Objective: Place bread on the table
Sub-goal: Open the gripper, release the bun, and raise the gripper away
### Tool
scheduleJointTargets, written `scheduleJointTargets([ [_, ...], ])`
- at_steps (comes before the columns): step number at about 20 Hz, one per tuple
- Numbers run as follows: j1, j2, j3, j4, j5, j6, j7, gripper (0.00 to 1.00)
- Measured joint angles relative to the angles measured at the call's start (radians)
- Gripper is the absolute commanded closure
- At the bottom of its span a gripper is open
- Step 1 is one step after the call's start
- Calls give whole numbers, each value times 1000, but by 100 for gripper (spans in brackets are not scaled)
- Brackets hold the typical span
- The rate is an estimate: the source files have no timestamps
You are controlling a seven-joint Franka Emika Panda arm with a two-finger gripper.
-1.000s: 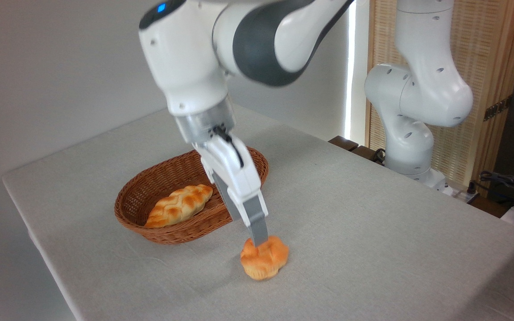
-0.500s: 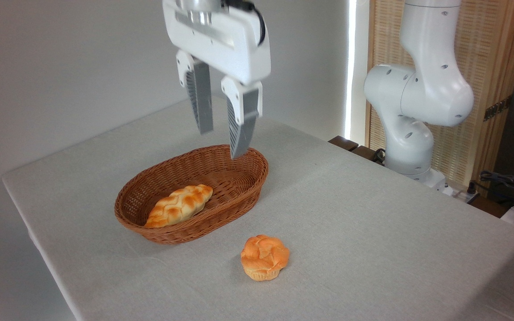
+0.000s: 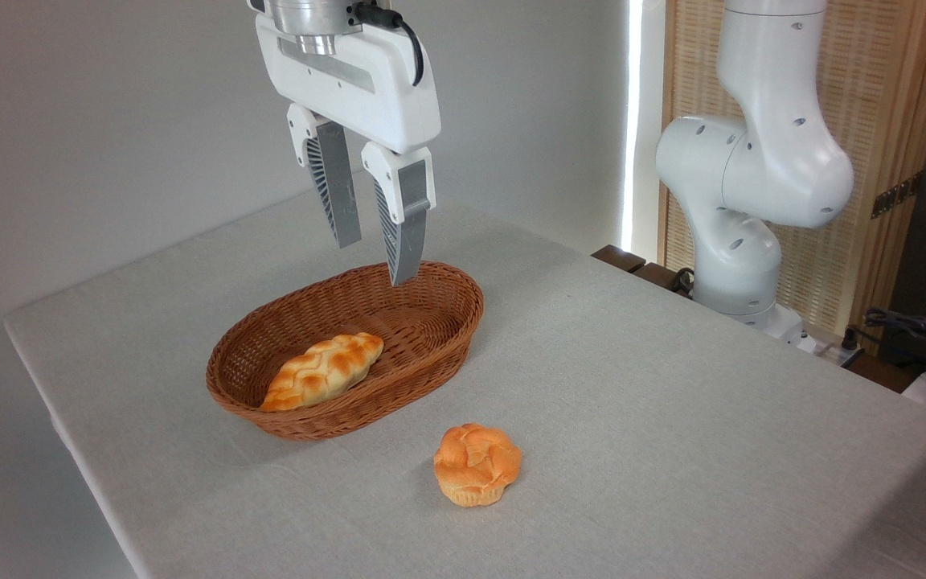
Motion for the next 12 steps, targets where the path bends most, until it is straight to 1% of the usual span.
scheduleJointTargets([
  [4, 1, 6, 6, 2, 4, 15, 6, 0],
  [7, 1, 10, 8, 2, 47, 15, 7, 0],
  [12, 0, 12, 8, 2, 59, 15, 7, 0],
])
